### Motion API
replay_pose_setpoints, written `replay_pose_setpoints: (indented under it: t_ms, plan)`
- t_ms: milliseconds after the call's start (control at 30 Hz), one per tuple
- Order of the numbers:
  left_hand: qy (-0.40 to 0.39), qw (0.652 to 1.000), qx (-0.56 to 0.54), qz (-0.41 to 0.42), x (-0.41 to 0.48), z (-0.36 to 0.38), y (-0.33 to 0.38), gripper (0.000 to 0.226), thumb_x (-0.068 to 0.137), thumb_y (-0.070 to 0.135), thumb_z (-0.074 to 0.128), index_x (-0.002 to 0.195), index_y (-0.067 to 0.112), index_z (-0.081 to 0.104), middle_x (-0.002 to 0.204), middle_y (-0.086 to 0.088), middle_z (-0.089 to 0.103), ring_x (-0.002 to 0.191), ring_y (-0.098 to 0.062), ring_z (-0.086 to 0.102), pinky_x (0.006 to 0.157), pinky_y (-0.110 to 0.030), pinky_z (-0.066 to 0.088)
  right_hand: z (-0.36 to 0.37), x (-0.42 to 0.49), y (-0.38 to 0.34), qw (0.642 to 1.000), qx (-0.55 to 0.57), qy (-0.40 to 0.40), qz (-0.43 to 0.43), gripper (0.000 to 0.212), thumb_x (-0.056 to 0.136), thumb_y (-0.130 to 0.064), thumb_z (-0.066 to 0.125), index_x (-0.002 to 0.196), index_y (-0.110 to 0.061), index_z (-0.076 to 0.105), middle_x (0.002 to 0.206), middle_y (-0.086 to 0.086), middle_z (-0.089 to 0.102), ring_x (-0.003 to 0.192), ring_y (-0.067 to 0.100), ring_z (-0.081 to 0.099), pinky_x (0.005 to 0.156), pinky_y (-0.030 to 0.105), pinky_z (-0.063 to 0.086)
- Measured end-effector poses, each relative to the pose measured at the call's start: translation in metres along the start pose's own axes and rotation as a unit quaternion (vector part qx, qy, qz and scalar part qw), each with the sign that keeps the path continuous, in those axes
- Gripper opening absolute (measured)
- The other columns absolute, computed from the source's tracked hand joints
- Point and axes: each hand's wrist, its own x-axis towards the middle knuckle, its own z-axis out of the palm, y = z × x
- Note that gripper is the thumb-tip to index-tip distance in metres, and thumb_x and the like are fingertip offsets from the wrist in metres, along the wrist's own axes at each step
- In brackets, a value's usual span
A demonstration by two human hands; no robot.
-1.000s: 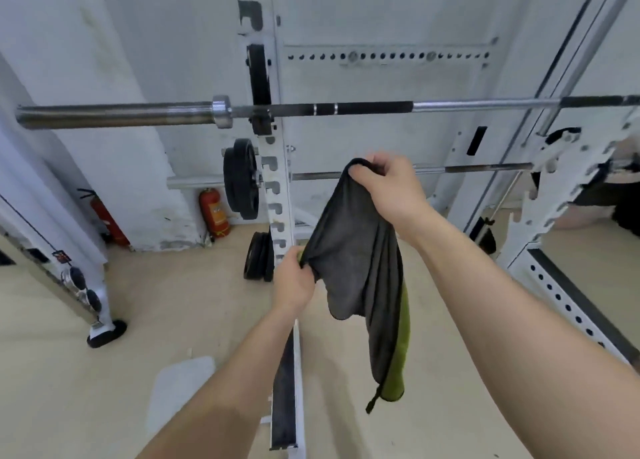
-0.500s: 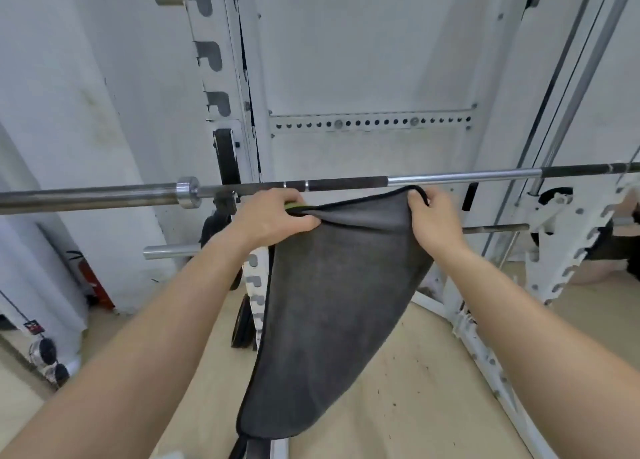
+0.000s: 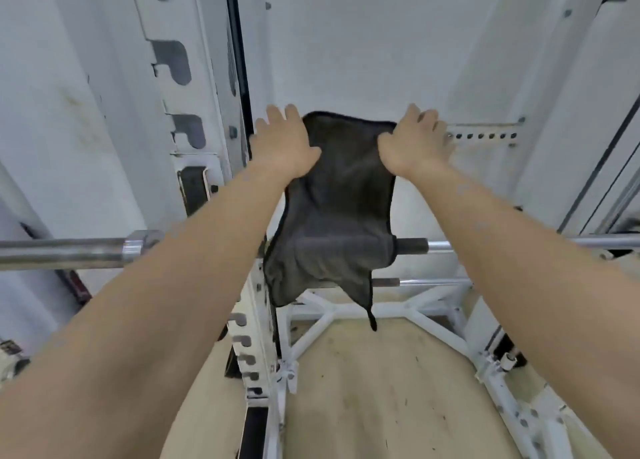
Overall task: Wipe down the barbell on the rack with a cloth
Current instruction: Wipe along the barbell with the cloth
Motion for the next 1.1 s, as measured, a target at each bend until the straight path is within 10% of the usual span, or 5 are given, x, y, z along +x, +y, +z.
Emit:
replay_pose_setpoints:
  t_ms: [167, 467, 867, 1100]
  plan:
    - [-0.095, 0.987, 0.020, 0.125, -0.091, 0.079, 0.003, 0.046, 0.099, 0.057, 0.034, 0.111, 0.023, 0.063, 0.099, -0.002, 0.065, 0.093, -0.026, 0.064, 0.074, -0.040, 0.052, 0.088, -0.094, 0.049, 0.956, -0.033, -0.132, -0.259, 0.045, 0.098, -0.049, 0.033, 0.113, -0.021, 0.064, 0.105, 0.004, 0.065, 0.098, 0.029, 0.063, 0.080, 0.041, 0.047]
    - [0.038, 0.972, 0.205, 0.108, -0.121, 0.106, 0.023, 0.027, 0.091, 0.019, 0.059, 0.065, 0.014, 0.060, 0.049, -0.003, 0.054, 0.041, -0.025, 0.048, 0.041, -0.026, 0.025, 0.107, -0.093, 0.079, 0.892, -0.143, -0.009, -0.429, 0.048, 0.087, -0.063, 0.054, 0.100, -0.018, 0.057, 0.088, 0.002, 0.065, 0.074, 0.024, 0.063, 0.059, 0.033, 0.034]
    - [0.035, 0.960, 0.193, 0.201, -0.119, 0.139, 0.146, 0.009, 0.091, 0.019, 0.052, 0.088, 0.015, 0.059, 0.059, -0.001, 0.057, 0.045, -0.025, 0.040, 0.044, -0.026, 0.024, 0.067, -0.051, 0.198, 0.902, -0.225, 0.038, -0.367, 0.032, 0.084, -0.045, 0.070, 0.080, -0.016, 0.056, 0.066, 0.002, 0.064, 0.059, 0.026, 0.062, 0.083, 0.042, 0.042]
    - [0.115, 0.969, 0.078, 0.203, -0.120, 0.132, 0.100, 0.039, 0.097, 0.026, 0.055, 0.059, 0.017, 0.047, 0.048, 0.000, 0.049, 0.038, -0.023, 0.046, 0.038, -0.031, 0.039, 0.074, -0.075, 0.137, 0.927, -0.181, -0.045, -0.325, 0.023, 0.079, -0.034, 0.063, 0.086, -0.017, 0.048, 0.078, 0.002, 0.063, 0.069, 0.027, 0.062, 0.058, 0.033, 0.030]
